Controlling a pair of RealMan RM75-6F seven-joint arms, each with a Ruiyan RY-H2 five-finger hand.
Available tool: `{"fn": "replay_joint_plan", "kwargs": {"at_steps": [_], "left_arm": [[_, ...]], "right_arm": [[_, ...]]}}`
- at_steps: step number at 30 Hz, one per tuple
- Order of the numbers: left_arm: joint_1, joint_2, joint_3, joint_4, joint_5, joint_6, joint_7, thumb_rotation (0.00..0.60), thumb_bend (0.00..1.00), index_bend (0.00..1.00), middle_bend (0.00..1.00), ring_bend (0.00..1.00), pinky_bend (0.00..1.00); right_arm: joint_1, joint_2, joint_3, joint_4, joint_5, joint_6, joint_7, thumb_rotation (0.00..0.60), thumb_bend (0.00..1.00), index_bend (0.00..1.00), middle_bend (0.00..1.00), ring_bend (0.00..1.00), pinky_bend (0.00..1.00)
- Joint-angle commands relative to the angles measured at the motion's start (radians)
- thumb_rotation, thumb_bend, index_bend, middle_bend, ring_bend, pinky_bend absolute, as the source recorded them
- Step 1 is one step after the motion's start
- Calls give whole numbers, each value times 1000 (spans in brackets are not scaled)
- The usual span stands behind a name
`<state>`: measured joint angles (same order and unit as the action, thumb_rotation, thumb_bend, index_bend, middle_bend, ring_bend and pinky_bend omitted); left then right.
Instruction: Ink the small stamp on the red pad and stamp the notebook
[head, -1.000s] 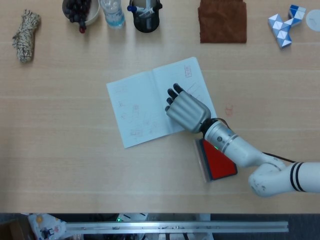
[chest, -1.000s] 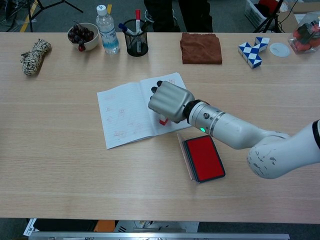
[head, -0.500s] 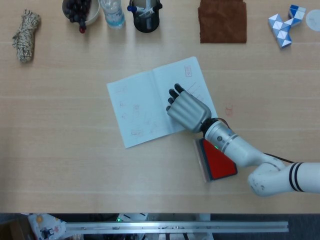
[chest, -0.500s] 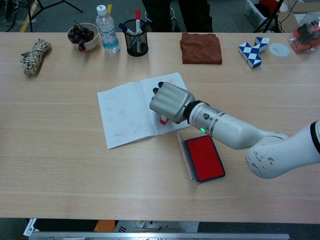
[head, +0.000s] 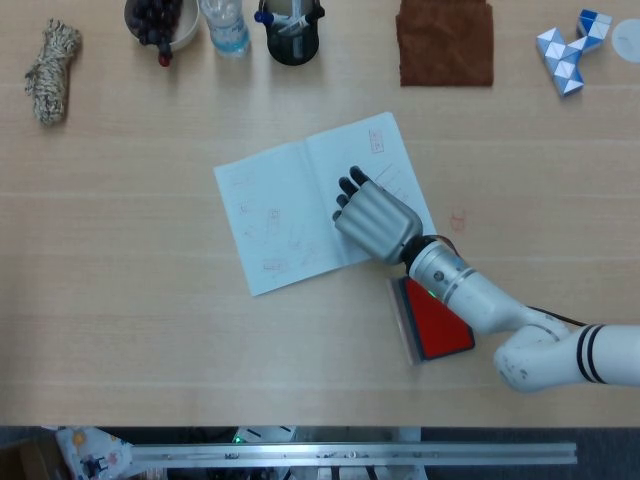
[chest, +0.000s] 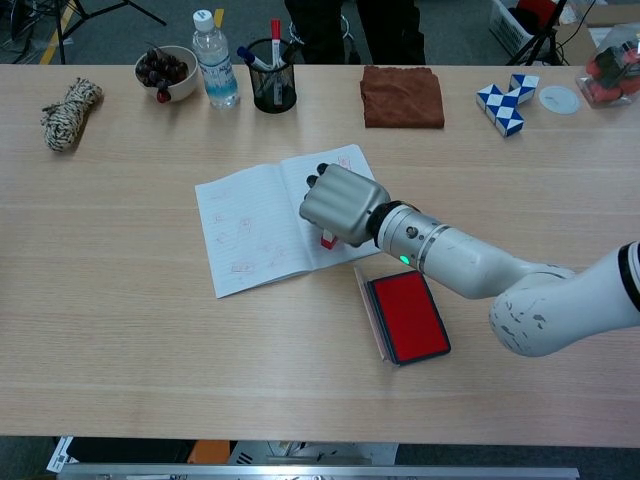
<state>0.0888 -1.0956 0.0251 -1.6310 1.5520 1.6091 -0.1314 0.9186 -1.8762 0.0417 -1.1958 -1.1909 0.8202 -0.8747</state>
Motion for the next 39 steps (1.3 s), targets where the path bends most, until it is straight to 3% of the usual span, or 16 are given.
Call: {"fn": "replay_joint_plan", "kwargs": {"at_steps": [1, 15, 28, 39], "left_arm": [[0, 0, 0, 0, 0, 0, 0, 600, 198, 113, 56, 146, 170], [2, 1, -1, 2, -2, 1, -4, 600, 198, 113, 56, 146, 170], [-3, 1, 1, -9, 12, -1, 10, 600, 198, 113, 56, 146, 170], [-5, -2, 8, -20, 22, -6, 29, 600, 198, 113, 56, 146, 170]], "right_arm": [[-1, -2, 1, 2, 3, -1, -1, 600, 339, 741, 454, 229, 218], [-7, 19, 6, -30, -11, 16, 21, 600, 339, 742, 454, 229, 219], [-56, 203, 23, -219, -38, 112, 58, 600, 339, 742, 454, 229, 219], [-105, 330, -27, -259, -53, 129, 73, 600, 339, 742, 454, 229, 218]]}}
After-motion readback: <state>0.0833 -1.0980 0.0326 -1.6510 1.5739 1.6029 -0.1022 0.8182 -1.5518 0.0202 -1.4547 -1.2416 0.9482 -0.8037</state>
